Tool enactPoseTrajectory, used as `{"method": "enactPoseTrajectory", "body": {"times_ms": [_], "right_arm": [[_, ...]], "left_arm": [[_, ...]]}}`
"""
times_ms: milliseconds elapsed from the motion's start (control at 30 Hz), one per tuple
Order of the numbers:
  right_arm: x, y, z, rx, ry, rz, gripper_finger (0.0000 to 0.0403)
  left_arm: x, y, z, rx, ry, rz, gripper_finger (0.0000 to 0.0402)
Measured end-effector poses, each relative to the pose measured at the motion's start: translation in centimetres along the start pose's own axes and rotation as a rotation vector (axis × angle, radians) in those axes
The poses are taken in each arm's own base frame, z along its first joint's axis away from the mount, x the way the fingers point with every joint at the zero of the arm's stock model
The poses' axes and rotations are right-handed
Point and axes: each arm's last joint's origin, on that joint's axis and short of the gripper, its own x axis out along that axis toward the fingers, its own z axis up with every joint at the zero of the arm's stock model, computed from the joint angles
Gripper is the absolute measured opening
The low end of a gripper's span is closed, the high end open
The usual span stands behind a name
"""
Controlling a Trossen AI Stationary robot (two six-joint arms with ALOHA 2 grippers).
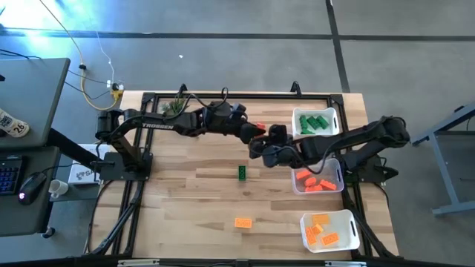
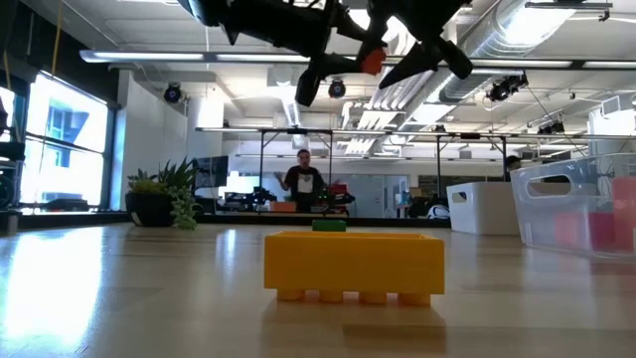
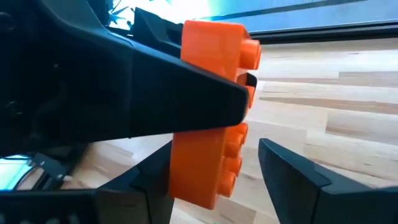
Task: Sort & place blocks by color
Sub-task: Put the orange game piece into the transparent bin
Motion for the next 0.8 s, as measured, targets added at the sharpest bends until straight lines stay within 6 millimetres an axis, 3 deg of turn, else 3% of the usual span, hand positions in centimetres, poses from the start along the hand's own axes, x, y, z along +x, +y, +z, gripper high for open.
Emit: {"method": "enactPoseTrajectory", "body": {"times_ms": [133, 400, 600, 800], "right_arm": [[0.29, 0.05, -0.22, -0.005, -0.025, -0.014, 0.0178], [0.37, 0.23, -0.15, -0.068, -0.043, -0.006, 0.0087], [0.4, 0.27, -0.19, -0.086, -0.034, 0.0, 0.0086], [0.34, 0.15, -0.36, -0.104, 0.004, 0.002, 0.0075]], "left_arm": [[0.0, 0.06, -0.02, -0.001, 0.0, 0.009, 0.0113], [0.01, 0.25, -0.02, -0.007, -0.021, 0.048, 0.0113], [0.01, 0.3, -0.03, -0.004, -0.021, 0.057, 0.0119], [0.01, 0.3, -0.12, 0.0, -0.008, 0.051, 0.0153]]}}
